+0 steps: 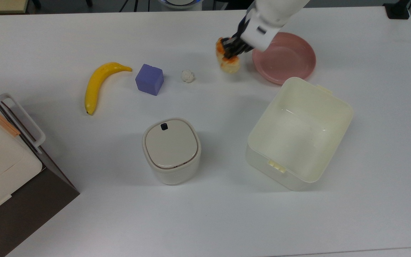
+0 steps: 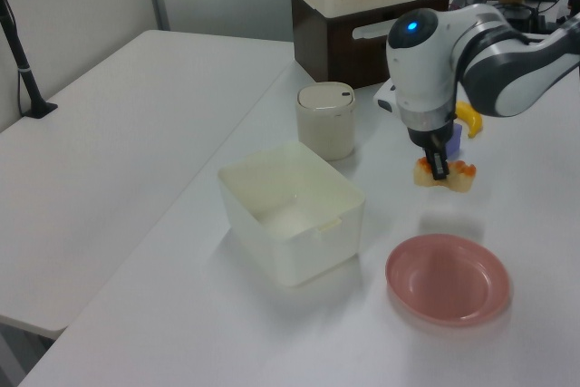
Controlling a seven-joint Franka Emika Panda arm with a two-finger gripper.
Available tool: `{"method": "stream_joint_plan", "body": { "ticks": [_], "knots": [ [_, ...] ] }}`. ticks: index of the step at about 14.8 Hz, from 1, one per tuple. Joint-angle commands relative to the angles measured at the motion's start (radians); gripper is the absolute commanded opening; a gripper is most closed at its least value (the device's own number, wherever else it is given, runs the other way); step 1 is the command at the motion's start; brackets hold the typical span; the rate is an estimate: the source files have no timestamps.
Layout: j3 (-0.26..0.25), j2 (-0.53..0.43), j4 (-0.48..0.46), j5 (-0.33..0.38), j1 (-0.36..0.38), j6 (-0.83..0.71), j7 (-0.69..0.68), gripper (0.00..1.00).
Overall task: Put the bread on a plate
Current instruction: 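Carry the bread roll over the pink plate and lower it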
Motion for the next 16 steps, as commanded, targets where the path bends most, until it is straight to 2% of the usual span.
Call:
{"method": "stream_joint_plan", "body": {
  "ticks": [1, 2, 6, 9, 12, 13, 14, 16],
  "knots": [
    [0.074, 0.034, 0.039, 0.007, 0.050, -0.036, 0.094, 0.00],
    [0.075, 0.087, 0.081, 0.006, 0.086, -0.038, 0.155, 0.00],
    [0.076, 0.114, 0.089, 0.003, 0.149, -0.025, 0.230, 0.00],
    [0.076, 0.160, 0.119, 0.000, 0.170, -0.022, 0.267, 0.00],
    [0.078, 0.157, 0.125, 0.006, 0.165, -0.022, 0.293, 0.02],
    [0.078, 0.157, 0.138, 0.007, 0.162, -0.024, 0.306, 0.42],
    [0.078, 0.157, 0.138, -0.002, 0.162, -0.025, 0.309, 0.99],
    [0.076, 0.157, 0.139, -0.009, 0.165, -0.027, 0.309, 1.00]
  ]
}}
